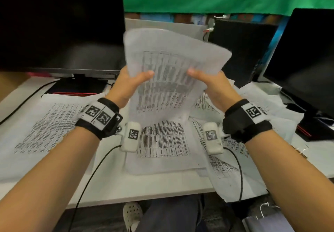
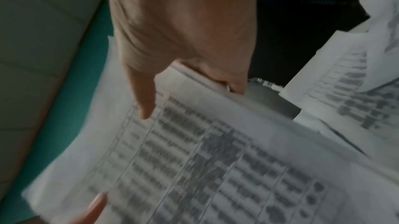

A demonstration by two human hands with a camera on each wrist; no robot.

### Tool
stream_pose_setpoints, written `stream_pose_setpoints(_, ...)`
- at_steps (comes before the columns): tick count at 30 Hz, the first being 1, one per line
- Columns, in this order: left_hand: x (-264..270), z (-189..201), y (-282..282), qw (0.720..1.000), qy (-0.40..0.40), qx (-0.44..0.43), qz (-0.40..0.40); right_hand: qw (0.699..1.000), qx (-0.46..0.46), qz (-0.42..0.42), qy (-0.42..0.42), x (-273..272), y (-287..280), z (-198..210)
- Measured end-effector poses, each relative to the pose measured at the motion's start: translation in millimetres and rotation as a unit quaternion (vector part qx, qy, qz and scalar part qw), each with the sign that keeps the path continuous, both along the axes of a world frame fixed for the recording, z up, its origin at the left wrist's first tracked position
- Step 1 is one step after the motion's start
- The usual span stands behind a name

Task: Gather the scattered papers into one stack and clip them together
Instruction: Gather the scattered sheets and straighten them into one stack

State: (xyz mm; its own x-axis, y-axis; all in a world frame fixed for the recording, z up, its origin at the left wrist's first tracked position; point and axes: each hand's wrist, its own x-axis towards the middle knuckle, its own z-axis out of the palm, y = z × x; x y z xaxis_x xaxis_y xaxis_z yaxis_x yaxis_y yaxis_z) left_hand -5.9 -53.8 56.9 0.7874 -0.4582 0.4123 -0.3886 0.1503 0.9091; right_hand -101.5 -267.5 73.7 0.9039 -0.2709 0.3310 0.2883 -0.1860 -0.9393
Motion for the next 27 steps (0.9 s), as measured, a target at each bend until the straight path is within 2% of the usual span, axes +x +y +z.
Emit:
stream_pose_setpoints(2,-6,13,-12,0.998,-0.055,0.031,0.025,0.999,0.019,-0.024,-0.038,4,12,10)
stream_pose_setpoints(3,-9,22,-17,0.996,-0.071,0.016,0.048,0.997,0.036,-0.030,-0.060,7,16,17)
stream_pose_setpoints(6,-11,43,-21,0.989,-0.062,-0.104,0.083,0.991,0.069,-0.038,-0.109,14,18,34)
stream_pose_setpoints(7,-8,41,-18,0.991,-0.039,-0.107,0.075,0.992,0.066,-0.036,-0.101,15,16,33)
stream_pose_setpoints(8,-1,31,-13,0.996,-0.007,-0.071,0.060,0.995,0.057,-0.035,-0.070,14,14,27)
stream_pose_setpoints(9,6,17,-8,0.999,0.029,0.005,0.035,0.999,0.040,-0.029,-0.010,15,11,13)
stream_pose_setpoints(10,10,-1,-4,0.991,0.063,0.115,0.007,0.998,0.019,-0.014,0.065,14,9,-5)
stream_pose_setpoints(11,10,-17,-1,0.972,0.090,0.216,-0.025,0.989,0.012,0.007,0.145,14,8,-26)
stream_pose_setpoints(12,11,-32,-1,0.953,0.105,0.281,-0.036,0.980,0.021,0.020,0.198,14,8,-45)
stream_pose_setpoints(13,12,-44,-3,0.950,0.108,0.294,-0.014,0.976,0.031,0.012,0.217,15,7,-61)
stream_pose_setpoints(16,13,-64,-8,0.969,0.134,0.188,0.094,0.977,0.017,-0.044,0.207,14,15,-68)
stream_pose_setpoints(18,11,-76,-8,0.961,0.173,0.193,0.099,0.972,-0.005,-0.060,0.226,13,15,-71)
stream_pose_setpoints(20,9,-92,-8,0.938,0.216,0.242,0.125,0.956,-0.066,-0.080,0.276,16,12,-86)
stream_pose_setpoints(22,4,-103,-8,0.883,0.228,0.355,0.206,0.922,-0.137,-0.109,0.347,18,12,-104)
stream_pose_setpoints(23,1,-107,-9,0.860,0.234,0.390,0.232,0.907,-0.145,-0.108,0.379,18,11,-112)
stream_pose_setpoints(24,-2,-109,-9,0.855,0.250,0.389,0.236,0.902,-0.131,-0.102,0.398,17,12,-116)
stream_pose_setpoints(27,-1,-118,-11,0.889,0.296,0.282,0.206,0.914,-0.067,-0.104,0.387,17,11,-132)
